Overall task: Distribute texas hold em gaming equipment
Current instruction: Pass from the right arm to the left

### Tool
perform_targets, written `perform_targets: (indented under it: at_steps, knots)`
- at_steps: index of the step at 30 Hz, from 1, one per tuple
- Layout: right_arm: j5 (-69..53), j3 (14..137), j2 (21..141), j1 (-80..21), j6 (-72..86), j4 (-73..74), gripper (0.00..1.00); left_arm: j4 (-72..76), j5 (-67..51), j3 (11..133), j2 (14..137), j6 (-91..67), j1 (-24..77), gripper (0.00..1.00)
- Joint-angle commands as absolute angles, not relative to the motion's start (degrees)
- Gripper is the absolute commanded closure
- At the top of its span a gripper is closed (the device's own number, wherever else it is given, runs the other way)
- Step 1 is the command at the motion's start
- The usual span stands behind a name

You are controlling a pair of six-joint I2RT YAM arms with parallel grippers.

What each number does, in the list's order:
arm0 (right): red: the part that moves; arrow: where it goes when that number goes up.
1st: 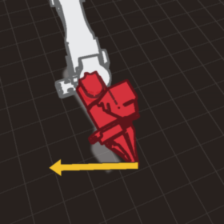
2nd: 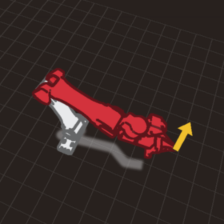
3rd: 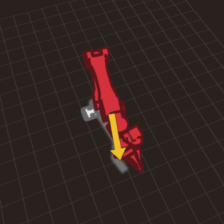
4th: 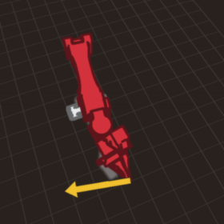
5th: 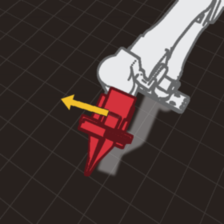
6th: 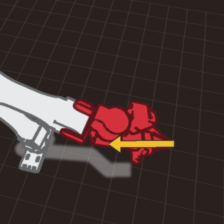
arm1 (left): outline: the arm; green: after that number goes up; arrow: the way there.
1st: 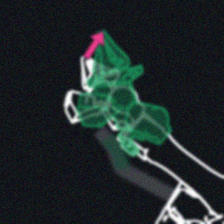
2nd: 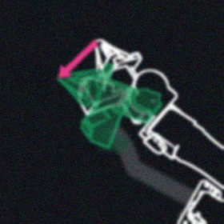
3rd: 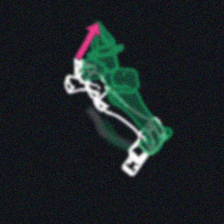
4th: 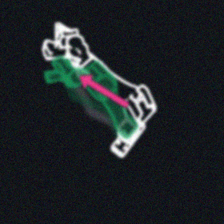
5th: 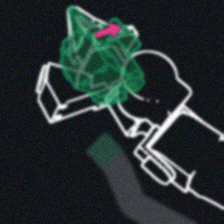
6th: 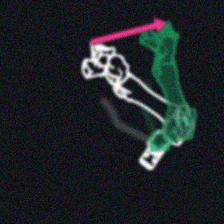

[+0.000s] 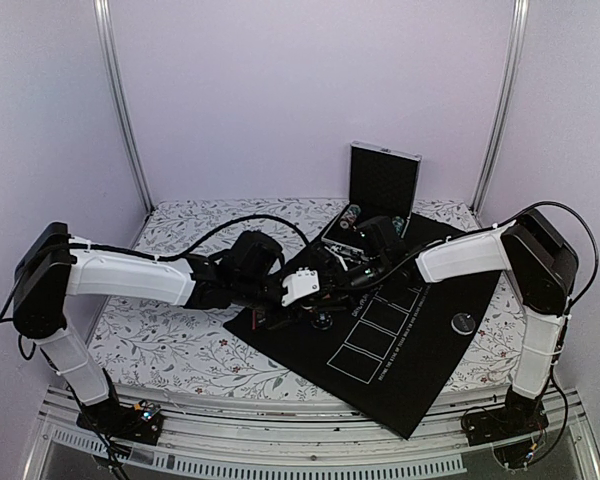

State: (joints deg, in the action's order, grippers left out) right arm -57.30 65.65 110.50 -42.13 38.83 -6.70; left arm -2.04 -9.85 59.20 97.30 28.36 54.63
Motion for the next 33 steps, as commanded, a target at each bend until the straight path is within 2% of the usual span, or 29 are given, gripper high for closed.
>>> perform_targets:
  at_steps: [1, 4, 9, 14, 25, 33]
  knots:
    - [-57.69, 67.03, 110.74, -42.56, 38.67, -8.64, 0.98, -1.99, -10.11, 60.86, 98.45, 29.27, 55.20, 1.00]
    - [-56.96, 67.06, 110.74, -42.22, 38.50, -7.90, 0.97, -2.89, -10.18, 61.16, 98.75, 29.23, 55.11, 1.00]
    - [-55.32, 67.34, 110.66, -41.33, 36.53, -5.08, 0.71, -4.79, -10.44, 62.01, 99.91, 28.70, 54.55, 1.00]
    - [-55.35, 67.33, 110.89, -40.79, 35.74, -4.54, 0.57, -5.84, -11.82, 62.27, 100.96, 28.56, 53.75, 1.00]
    - [-53.18, 66.94, 109.71, -39.24, 33.62, -0.83, 0.42, -7.74, -11.89, 63.08, 103.24, 27.41, 52.03, 1.00]
    - [-47.36, 65.57, 104.91, -34.98, 28.84, 6.44, 0.38, -7.43, -13.57, 63.50, 103.78, 25.85, 49.35, 1.00]
